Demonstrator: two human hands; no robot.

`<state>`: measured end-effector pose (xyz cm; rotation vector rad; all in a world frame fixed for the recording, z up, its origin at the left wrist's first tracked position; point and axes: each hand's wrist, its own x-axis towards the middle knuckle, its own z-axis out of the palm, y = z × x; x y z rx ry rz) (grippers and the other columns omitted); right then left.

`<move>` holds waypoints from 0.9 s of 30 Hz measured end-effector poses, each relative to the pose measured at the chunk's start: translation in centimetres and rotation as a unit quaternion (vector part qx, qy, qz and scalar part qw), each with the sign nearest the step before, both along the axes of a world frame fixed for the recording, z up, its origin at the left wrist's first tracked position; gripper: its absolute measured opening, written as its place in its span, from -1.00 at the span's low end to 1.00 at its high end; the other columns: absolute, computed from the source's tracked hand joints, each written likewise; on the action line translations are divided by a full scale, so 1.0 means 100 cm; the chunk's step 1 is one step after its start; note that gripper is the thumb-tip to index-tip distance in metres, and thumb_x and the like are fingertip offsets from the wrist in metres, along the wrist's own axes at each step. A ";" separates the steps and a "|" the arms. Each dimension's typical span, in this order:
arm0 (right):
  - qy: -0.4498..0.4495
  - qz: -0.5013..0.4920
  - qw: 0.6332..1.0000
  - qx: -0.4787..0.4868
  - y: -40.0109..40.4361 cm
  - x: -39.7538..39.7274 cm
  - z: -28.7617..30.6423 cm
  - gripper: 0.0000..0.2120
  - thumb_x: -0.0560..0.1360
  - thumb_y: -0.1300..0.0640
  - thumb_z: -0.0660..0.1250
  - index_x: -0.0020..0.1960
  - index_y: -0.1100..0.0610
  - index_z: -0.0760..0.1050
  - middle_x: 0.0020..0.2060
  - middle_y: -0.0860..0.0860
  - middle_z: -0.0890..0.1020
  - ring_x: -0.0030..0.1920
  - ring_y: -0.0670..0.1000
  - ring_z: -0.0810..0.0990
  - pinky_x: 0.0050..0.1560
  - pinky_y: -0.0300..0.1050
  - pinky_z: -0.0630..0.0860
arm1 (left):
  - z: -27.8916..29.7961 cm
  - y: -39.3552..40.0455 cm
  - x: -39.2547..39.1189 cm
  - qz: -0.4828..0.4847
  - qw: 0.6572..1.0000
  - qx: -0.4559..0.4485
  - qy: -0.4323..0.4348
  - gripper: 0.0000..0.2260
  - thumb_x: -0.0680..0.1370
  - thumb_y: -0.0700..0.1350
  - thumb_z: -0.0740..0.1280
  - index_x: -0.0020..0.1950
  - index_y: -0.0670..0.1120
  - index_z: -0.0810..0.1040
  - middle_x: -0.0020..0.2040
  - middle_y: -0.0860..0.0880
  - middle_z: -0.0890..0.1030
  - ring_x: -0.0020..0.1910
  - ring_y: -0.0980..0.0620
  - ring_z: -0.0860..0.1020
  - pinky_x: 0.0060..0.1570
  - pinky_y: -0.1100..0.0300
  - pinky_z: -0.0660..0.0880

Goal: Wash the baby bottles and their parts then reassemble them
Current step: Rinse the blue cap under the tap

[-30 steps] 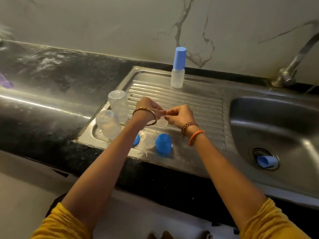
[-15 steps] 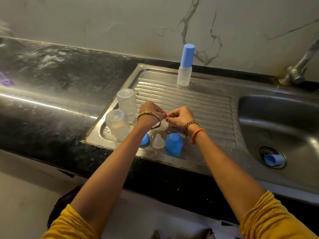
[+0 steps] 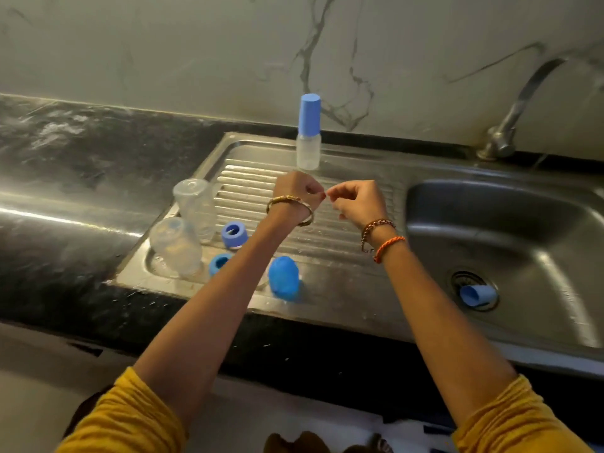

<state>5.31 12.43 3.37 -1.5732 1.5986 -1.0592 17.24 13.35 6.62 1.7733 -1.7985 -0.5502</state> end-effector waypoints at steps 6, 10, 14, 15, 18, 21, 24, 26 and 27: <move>0.031 -0.108 0.994 0.015 0.009 -0.130 -0.007 -0.75 0.43 0.41 0.26 0.00 0.22 0.62 -0.08 0.12 0.66 -0.03 0.06 0.62 0.04 0.01 0.57 | -0.013 0.002 -0.118 -0.103 0.991 0.034 0.078 -0.81 0.48 -0.15 0.37 0.07 -0.11 0.65 0.02 -0.08 0.66 0.05 -0.01 0.59 0.02 0.27 0.42; 0.083 -0.118 0.983 0.113 0.016 -0.219 -0.043 -0.80 0.44 0.39 0.28 -0.05 0.21 0.62 -0.12 0.15 0.64 -0.14 0.09 0.57 -0.12 -0.07 0.54 | -0.044 0.007 -0.199 -0.134 0.980 0.108 0.095 -0.78 0.49 -0.15 0.37 0.12 -0.12 0.62 0.08 -0.08 0.64 0.11 -0.01 0.57 0.10 0.28 0.41; 0.230 -0.043 0.949 0.212 0.017 -0.281 -0.091 -0.77 0.47 0.33 0.30 0.09 0.22 0.60 0.08 0.12 0.63 0.11 0.07 0.57 0.16 -0.13 0.43 | -0.078 0.008 -0.259 -0.139 0.969 0.189 0.074 -0.77 0.52 -0.17 0.31 0.15 -0.10 0.61 0.15 -0.08 0.61 0.16 -0.04 0.54 0.15 0.21 0.41; 0.265 -0.022 0.936 0.229 0.017 -0.294 -0.101 -0.74 0.48 0.33 0.29 0.13 0.19 0.59 0.13 0.10 0.61 0.17 0.06 0.55 0.20 -0.16 0.39 | -0.086 0.007 -0.271 -0.136 0.965 0.210 0.078 -0.77 0.52 -0.16 0.32 0.16 -0.10 0.60 0.16 -0.08 0.60 0.16 -0.05 0.54 0.13 0.21 0.42; 0.351 0.063 0.898 0.257 0.015 -0.319 -0.124 -0.56 0.43 0.36 0.30 0.28 0.11 0.48 0.24 0.06 0.54 0.26 0.06 0.48 0.26 -0.16 0.35 | -0.100 0.003 -0.297 -0.128 0.959 0.243 0.069 -0.77 0.54 -0.16 0.30 0.18 -0.11 0.59 0.18 -0.07 0.58 0.17 -0.03 0.52 0.02 0.25 0.39; 0.429 0.149 0.856 0.246 0.013 -0.329 -0.141 -0.49 0.41 0.27 0.38 0.33 0.07 0.42 0.25 0.08 0.52 0.26 0.10 0.47 0.23 -0.10 0.38 | -0.111 -0.003 -0.313 -0.116 0.957 0.258 0.067 -0.78 0.56 -0.19 0.27 0.17 -0.13 0.59 0.18 -0.07 0.58 0.17 -0.02 0.51 0.01 0.27 0.37; 0.499 0.227 0.809 0.212 0.005 -0.336 -0.157 -0.50 0.35 0.12 0.46 0.27 0.03 0.45 0.19 0.08 0.55 0.21 0.14 0.50 0.19 -0.03 0.46 | -0.120 -0.011 -0.325 -0.100 0.957 0.264 0.063 -0.78 0.56 -0.21 0.25 0.18 -0.14 0.58 0.17 -0.08 0.58 0.16 -0.03 0.51 0.02 0.26 0.38; 0.523 0.250 0.793 0.187 0.001 -0.339 -0.164 -0.52 0.36 0.09 0.46 0.25 0.03 0.46 0.18 0.08 0.53 0.22 0.14 0.48 0.17 -0.02 0.44 | -0.125 -0.017 -0.330 -0.083 0.958 0.269 0.063 -0.78 0.56 -0.21 0.26 0.17 -0.14 0.58 0.17 -0.09 0.58 0.16 -0.03 0.52 0.01 0.27 0.38; 0.536 0.248 0.788 0.172 -0.001 -0.340 -0.168 -0.55 0.38 0.06 0.44 0.24 0.03 0.46 0.18 0.08 0.53 0.22 0.13 0.47 0.17 -0.02 0.41 | -0.126 -0.020 -0.333 -0.073 0.958 0.271 0.061 -0.79 0.55 -0.21 0.27 0.16 -0.14 0.59 0.17 -0.08 0.58 0.16 -0.03 0.52 0.02 0.27 0.38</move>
